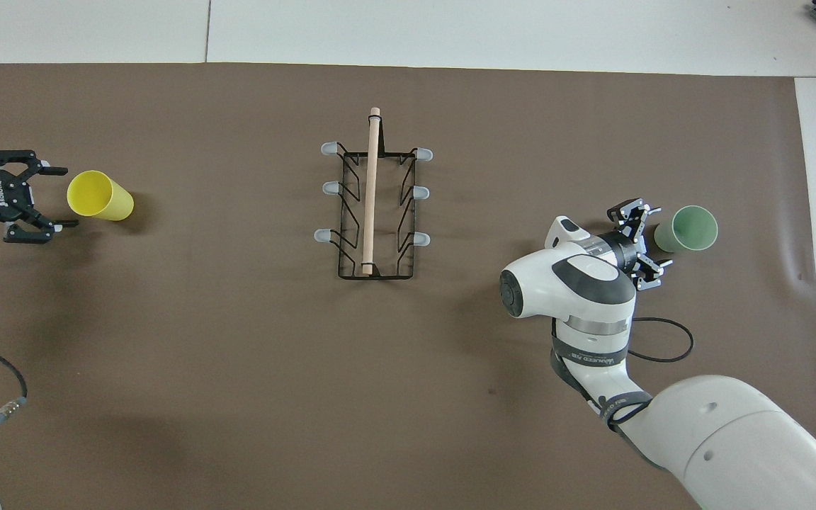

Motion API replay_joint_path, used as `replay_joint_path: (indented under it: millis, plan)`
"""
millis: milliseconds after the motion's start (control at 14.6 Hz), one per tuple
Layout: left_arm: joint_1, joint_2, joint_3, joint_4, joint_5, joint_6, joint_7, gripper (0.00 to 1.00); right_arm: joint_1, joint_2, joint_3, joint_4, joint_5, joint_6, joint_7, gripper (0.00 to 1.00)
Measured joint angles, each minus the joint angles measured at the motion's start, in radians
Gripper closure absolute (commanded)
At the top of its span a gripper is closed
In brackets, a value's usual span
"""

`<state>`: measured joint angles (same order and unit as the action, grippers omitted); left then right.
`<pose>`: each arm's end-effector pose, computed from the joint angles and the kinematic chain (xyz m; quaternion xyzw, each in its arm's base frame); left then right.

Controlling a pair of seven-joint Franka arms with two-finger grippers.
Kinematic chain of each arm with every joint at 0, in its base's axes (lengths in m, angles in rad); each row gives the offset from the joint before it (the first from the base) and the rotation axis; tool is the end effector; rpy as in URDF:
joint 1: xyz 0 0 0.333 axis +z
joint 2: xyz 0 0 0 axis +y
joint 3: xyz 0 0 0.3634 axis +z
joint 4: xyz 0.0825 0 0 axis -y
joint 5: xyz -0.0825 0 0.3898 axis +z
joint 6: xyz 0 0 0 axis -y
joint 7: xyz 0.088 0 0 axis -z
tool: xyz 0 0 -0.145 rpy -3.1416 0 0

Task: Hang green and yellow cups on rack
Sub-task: 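Grasp the green cup with the right gripper while the left gripper reaches the yellow cup, then grasp and lift the yellow cup with the left gripper while the right gripper lifts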

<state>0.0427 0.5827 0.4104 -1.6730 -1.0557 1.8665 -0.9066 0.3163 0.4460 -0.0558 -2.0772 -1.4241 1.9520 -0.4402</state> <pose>0.6699 0.1774 0.2910 0.5659 0.7350 -0.2099 0.3089 0.5972 0.0559 0.2391 0.5370 0.6256 -0.2625 0.5013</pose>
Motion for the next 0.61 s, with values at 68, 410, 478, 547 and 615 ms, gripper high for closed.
replay_joint_path:
  millis: [68,410,478,547,615]
  plan:
    - [0.0,-0.011,0.0,-0.033,-0.04,0.009,0.002,0.0,-0.002,0.001,0.0,-0.004,-0.016,0.001,0.005,0.0]
    - [-0.036,-0.043,0.0,-0.163,-0.257,0.129,0.006,0.0,-0.027,0.006,-0.001,-0.017,-0.076,0.001,0.039,0.0]
    - [-0.043,-0.047,-0.001,-0.178,-0.282,0.145,0.006,0.0,-0.036,0.006,-0.001,-0.018,-0.092,0.002,0.046,0.0]
    - [-0.05,-0.051,0.0,-0.189,-0.304,0.157,0.006,0.0,-0.047,0.007,-0.001,-0.019,-0.107,0.006,0.055,0.0]
    - [-0.055,-0.055,-0.001,-0.198,-0.327,0.166,0.006,0.0,-0.06,0.007,-0.001,-0.022,-0.118,0.019,0.063,0.0]
